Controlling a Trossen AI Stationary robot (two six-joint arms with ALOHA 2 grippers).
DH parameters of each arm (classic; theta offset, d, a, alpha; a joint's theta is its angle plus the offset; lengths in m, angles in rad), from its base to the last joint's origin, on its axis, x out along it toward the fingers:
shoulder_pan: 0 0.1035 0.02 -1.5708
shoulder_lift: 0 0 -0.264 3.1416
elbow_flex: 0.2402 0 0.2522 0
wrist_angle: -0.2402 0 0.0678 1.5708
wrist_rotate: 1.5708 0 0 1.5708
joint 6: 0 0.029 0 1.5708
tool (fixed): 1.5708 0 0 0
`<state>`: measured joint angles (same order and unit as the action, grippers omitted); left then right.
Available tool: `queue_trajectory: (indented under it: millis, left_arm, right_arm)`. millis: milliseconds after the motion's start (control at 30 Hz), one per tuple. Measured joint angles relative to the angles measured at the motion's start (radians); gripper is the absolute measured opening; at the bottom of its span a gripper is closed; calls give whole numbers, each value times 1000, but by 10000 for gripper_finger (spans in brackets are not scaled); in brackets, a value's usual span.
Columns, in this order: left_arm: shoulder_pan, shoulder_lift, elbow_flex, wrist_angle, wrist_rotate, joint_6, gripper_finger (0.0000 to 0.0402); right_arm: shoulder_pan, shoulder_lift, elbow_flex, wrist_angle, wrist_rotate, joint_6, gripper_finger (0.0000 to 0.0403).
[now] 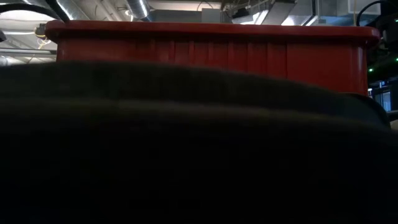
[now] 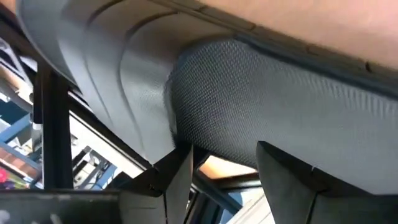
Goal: Pick and place slides into bin
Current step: Put the black slide into the red bin
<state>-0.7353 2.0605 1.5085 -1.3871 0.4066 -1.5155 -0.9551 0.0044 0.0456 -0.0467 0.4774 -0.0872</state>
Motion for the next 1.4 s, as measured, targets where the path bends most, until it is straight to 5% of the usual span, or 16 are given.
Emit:
queue_trajectory:
  millis: [567, 1400]
  left_arm:
    - [-5, -4, 111, -184, -157, -23, 172]
    - [4, 10, -72, -133, -49, -46, 172]
  right_arm:
    - [0, 0, 0, 0, 0, 4, 320]
    - [0, 0, 0, 0, 1, 7, 320]
